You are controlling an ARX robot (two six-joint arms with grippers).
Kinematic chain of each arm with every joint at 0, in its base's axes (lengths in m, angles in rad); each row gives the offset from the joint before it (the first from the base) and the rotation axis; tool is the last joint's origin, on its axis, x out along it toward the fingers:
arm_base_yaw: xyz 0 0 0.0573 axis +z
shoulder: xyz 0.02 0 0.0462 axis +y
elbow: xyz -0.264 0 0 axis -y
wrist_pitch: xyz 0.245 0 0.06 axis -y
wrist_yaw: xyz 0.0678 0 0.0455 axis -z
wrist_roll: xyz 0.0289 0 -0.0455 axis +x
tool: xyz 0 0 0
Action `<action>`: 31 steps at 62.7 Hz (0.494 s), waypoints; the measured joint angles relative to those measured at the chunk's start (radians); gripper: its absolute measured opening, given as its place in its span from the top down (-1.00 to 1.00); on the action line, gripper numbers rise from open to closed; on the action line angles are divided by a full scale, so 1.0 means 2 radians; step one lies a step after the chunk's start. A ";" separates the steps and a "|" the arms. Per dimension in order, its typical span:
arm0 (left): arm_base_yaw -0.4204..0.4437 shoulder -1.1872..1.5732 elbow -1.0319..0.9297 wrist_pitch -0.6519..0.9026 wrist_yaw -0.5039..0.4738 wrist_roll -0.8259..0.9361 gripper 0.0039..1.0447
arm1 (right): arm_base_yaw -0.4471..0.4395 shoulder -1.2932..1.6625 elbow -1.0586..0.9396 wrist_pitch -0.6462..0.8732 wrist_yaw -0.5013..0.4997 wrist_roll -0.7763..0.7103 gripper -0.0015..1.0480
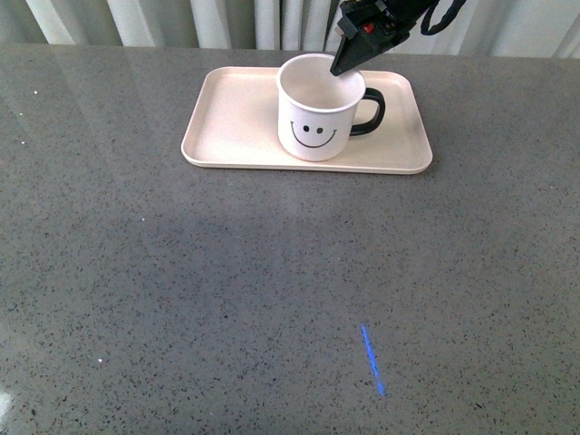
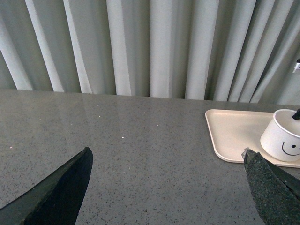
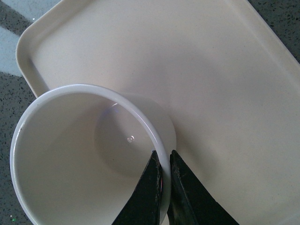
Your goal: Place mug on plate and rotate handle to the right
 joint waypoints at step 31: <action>0.000 0.000 0.000 0.000 0.000 0.000 -0.83 | 0.000 0.011 0.010 0.009 0.013 -0.024 0.12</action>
